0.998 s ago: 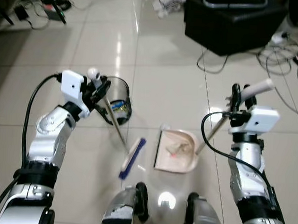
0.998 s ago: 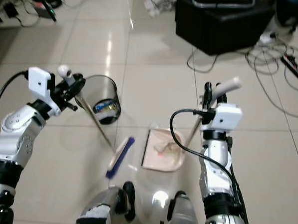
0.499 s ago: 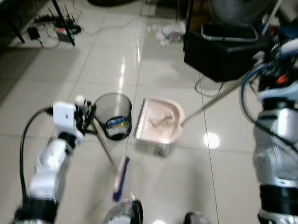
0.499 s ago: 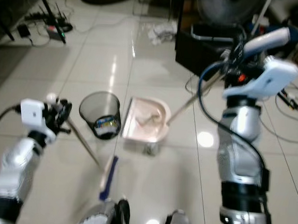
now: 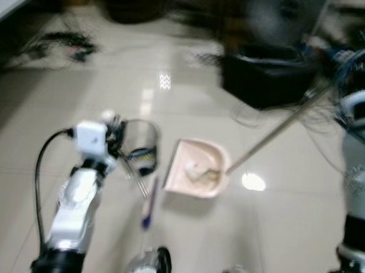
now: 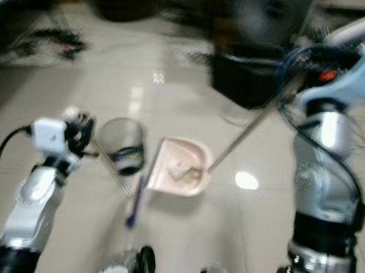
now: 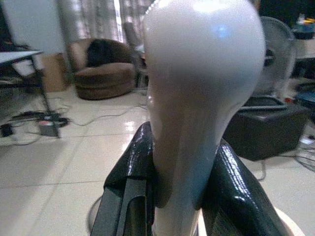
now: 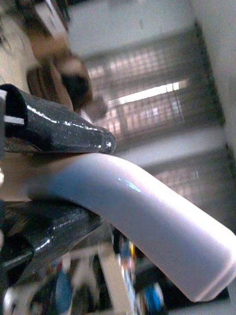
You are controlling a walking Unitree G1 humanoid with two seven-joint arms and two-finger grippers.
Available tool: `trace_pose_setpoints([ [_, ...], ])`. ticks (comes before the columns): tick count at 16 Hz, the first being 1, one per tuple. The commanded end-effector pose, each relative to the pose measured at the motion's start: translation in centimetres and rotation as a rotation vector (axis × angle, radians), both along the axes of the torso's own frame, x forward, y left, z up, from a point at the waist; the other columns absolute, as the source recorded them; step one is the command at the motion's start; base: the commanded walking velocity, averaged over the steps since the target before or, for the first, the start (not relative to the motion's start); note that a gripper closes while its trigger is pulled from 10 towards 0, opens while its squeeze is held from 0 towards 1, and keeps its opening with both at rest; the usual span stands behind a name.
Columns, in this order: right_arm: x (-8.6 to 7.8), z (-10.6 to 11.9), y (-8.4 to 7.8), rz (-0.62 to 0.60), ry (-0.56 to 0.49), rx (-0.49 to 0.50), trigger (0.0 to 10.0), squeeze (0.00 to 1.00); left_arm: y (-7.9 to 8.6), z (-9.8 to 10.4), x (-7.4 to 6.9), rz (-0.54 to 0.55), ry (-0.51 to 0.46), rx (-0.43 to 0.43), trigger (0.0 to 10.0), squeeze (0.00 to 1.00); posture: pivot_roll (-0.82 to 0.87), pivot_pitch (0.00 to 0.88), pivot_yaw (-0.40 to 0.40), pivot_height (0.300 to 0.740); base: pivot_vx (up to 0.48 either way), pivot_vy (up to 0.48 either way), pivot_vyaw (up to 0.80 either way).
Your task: Sweep floor
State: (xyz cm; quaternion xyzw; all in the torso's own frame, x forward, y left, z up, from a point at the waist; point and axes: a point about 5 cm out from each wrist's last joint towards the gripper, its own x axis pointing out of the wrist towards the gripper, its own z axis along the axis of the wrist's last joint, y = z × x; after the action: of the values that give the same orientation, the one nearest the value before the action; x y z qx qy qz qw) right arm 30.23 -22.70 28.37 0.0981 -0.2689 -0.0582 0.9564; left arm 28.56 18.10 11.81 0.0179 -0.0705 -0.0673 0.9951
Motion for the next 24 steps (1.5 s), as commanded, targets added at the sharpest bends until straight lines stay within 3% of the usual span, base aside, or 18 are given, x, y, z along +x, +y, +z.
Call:
trace_pose_setpoints([
  [1,-0.6,1.4,0.6,0.034,-0.062,0.035,10.0,0.0,0.1,0.7,0.1,0.018,-0.014,0.046,10.0,0.0,-0.04,0.035,0.075,0.74,0.311,0.0,0.71],
  [11,-0.2,1.7,-0.6,0.02,-0.058,0.091,10.0,0.0,-0.5,0.3,0.1,0.046,0.012,0.063,10.0,0.0,-0.04,0.037,0.058,0.74,0.322,0.0,0.19],
  [18,0.1,1.7,-0.4,0.027,-0.055,0.09,10.0,0.0,-0.3,-0.1,-0.1,0.049,0.025,0.082,10.0,0.0,-0.04,0.024,0.052,0.74,0.339,0.0,0.0],
  [24,0.2,1.7,-0.1,0.038,-0.054,0.078,10.0,0.0,-0.3,-1.0,-0.5,0.037,0.051,0.107,10.0,0.0,-0.04,0.016,0.049,0.74,0.338,0.0,0.7],
])
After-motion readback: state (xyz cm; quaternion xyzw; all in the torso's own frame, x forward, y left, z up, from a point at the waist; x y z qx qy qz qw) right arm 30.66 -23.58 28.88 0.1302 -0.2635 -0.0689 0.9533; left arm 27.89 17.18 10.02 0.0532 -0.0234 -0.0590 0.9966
